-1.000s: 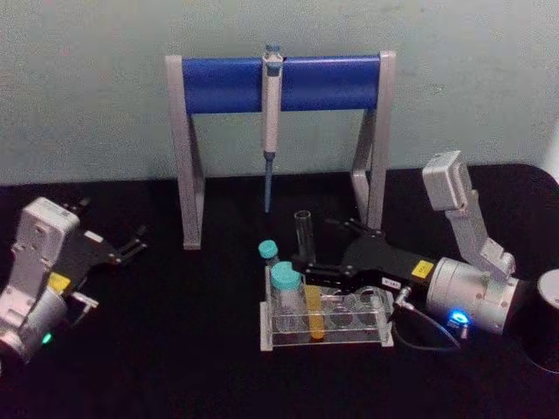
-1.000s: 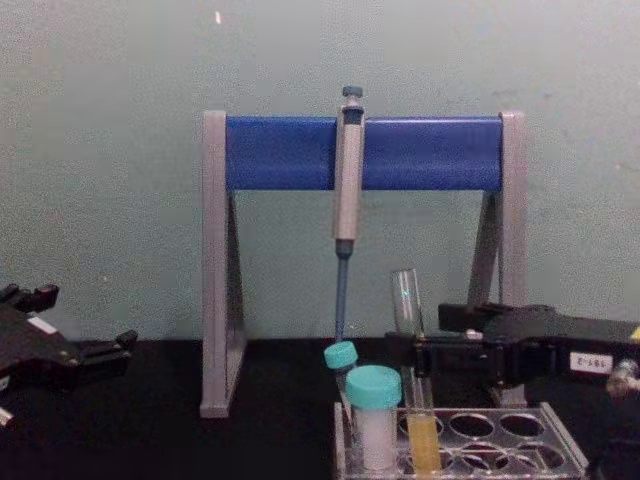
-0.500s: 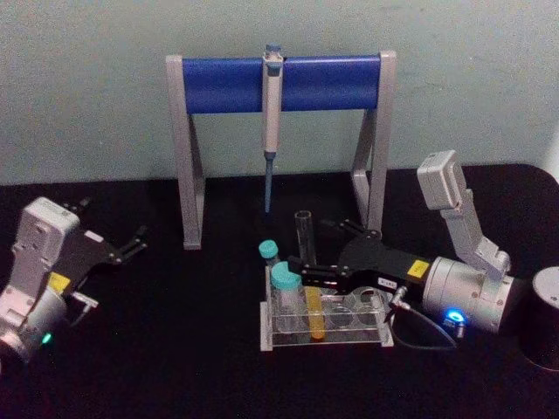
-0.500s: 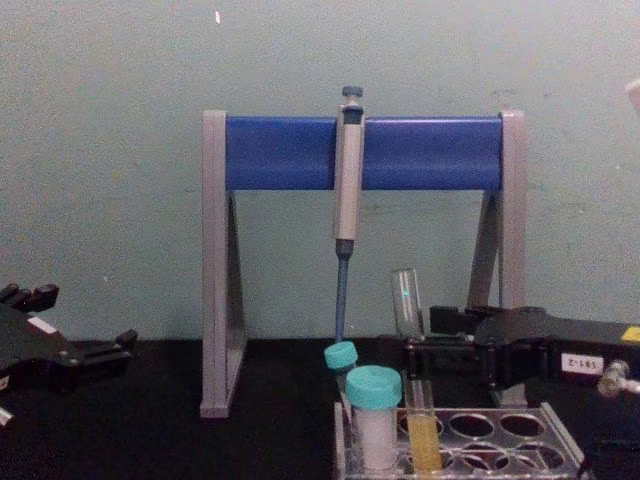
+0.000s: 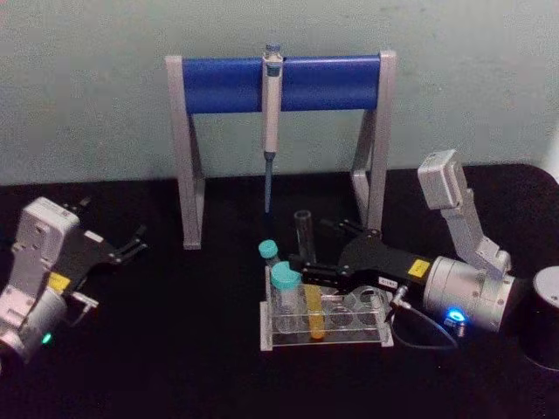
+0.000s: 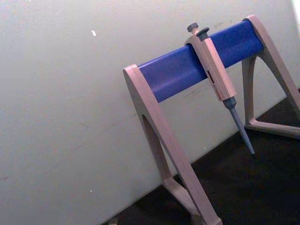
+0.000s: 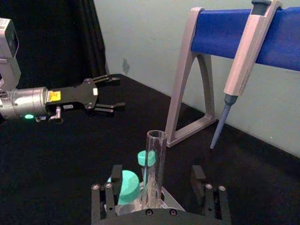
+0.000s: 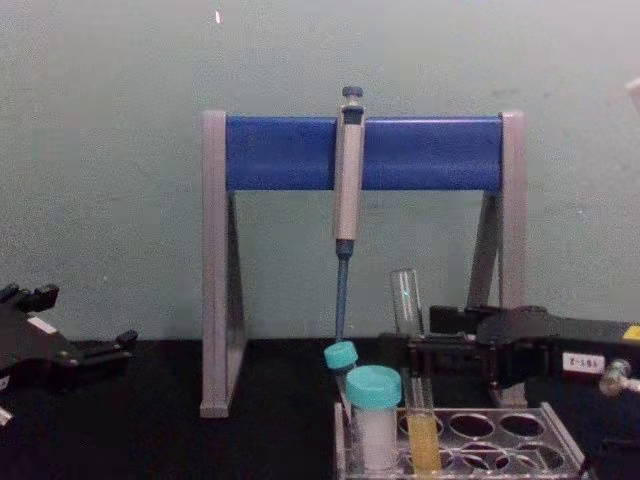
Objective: Pick up the test tube from the test tube rack, shake it, then place it back into the test tube rack.
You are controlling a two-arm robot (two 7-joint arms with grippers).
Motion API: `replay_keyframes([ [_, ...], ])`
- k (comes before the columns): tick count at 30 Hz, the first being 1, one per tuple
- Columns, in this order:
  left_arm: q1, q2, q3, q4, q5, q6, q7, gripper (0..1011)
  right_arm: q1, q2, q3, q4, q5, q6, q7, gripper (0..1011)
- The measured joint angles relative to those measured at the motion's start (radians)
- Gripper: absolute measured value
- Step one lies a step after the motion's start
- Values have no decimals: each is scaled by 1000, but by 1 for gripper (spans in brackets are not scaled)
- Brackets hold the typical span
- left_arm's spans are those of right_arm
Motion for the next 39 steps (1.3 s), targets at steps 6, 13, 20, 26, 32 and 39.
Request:
replay_keyframes([
  [6,0,0,0,0,0,0,0,1001,0,0,1,-1,0,0,0,813],
  [13,0,0,0,0,0,0,0,1001,-1,0,1,-1,0,0,-1,602],
  [20,0,0,0,0,0,0,0,1001,-1,0,1,-1,0,0,-1,383],
  [26,0,0,0,0,0,0,0,1001,-1,0,1,-1,0,0,0,228],
  [32,0,0,0,0,0,0,0,1001,-1,0,1,-2,0,0,0,229],
  [39,0,0,0,0,0,0,0,1001,-1,0,1,-1,0,0,0,228],
])
